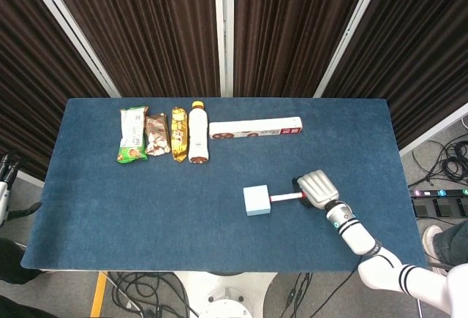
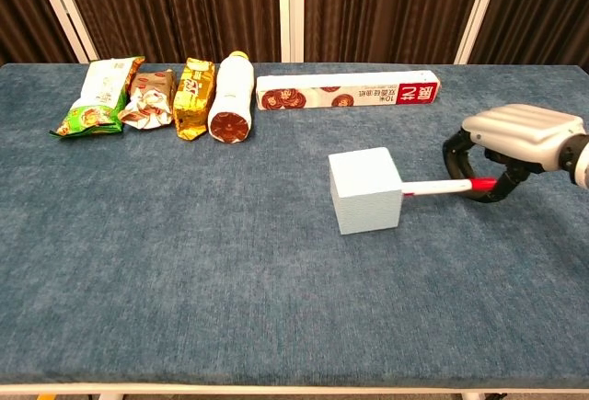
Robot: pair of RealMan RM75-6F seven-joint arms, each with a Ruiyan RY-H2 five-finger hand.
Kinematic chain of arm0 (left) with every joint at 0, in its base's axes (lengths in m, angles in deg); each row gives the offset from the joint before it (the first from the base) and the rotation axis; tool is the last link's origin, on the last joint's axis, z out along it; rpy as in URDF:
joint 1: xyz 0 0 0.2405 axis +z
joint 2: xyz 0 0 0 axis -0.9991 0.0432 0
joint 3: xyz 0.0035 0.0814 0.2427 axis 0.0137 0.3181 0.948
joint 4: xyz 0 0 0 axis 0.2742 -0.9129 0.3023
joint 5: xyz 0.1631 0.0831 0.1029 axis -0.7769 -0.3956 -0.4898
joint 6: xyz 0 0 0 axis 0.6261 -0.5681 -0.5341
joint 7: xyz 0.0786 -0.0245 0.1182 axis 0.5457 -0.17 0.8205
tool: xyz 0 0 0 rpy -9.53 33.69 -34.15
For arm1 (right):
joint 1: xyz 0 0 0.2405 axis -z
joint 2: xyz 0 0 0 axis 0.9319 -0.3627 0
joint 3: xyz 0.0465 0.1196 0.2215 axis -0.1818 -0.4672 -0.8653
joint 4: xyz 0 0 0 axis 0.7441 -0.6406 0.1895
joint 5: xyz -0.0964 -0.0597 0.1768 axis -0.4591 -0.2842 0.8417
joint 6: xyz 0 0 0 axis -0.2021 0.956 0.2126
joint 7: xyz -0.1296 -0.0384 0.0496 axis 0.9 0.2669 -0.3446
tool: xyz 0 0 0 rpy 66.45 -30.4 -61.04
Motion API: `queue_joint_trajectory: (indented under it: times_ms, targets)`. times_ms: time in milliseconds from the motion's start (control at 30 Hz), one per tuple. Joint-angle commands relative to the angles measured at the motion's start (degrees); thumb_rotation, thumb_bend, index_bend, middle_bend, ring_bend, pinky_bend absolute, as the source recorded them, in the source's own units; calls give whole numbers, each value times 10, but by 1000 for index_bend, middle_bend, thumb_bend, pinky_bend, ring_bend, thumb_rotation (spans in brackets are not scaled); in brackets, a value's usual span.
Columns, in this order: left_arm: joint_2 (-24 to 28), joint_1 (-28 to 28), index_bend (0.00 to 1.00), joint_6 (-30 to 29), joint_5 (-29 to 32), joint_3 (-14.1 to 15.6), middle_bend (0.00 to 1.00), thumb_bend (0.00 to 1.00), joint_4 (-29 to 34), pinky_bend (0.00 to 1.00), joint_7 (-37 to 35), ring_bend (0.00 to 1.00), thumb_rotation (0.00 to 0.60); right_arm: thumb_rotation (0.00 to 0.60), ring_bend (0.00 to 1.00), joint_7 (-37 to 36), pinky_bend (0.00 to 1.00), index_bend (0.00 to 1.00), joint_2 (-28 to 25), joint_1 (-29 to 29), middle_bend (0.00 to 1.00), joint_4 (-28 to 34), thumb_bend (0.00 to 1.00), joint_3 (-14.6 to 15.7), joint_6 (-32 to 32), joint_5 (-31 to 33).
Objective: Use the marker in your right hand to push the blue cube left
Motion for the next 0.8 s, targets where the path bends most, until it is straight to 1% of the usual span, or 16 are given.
queue_joint_trajectory:
  times_ms: [33, 167, 300, 467, 667, 800]
  targets:
    - [0, 0, 185, 0, 0, 0, 107, 40, 0, 102, 0, 14, 600, 600, 966, 7, 1000, 648, -7, 1, 605, 9, 320, -2, 7, 3]
    - [0, -1, 185, -1, 0, -2, 107, 41, 1, 102, -1, 14, 600, 600, 967, 13, 1000, 648, -28, 8, 606, 22, 320, 2, 15, 5]
    - [-1, 0, 184, -1, -2, 0, 107, 40, 3, 101, 0, 14, 600, 600, 968, 16, 1000, 651, -46, 17, 609, 32, 321, 11, 20, 3]
    - [0, 0, 185, -3, -4, 0, 107, 41, 5, 102, 2, 13, 600, 600, 969, 19, 1000, 650, -49, 18, 611, 35, 320, 16, 18, 3]
    - [4, 2, 184, -3, -4, 1, 107, 41, 8, 101, 2, 14, 600, 600, 970, 27, 1000, 652, -23, 5, 614, 34, 321, 8, 7, 7]
    - [4, 1, 185, -3, -7, 2, 107, 40, 10, 102, 2, 14, 600, 600, 971, 42, 1000, 652, 15, -16, 616, 29, 322, -5, -10, 20]
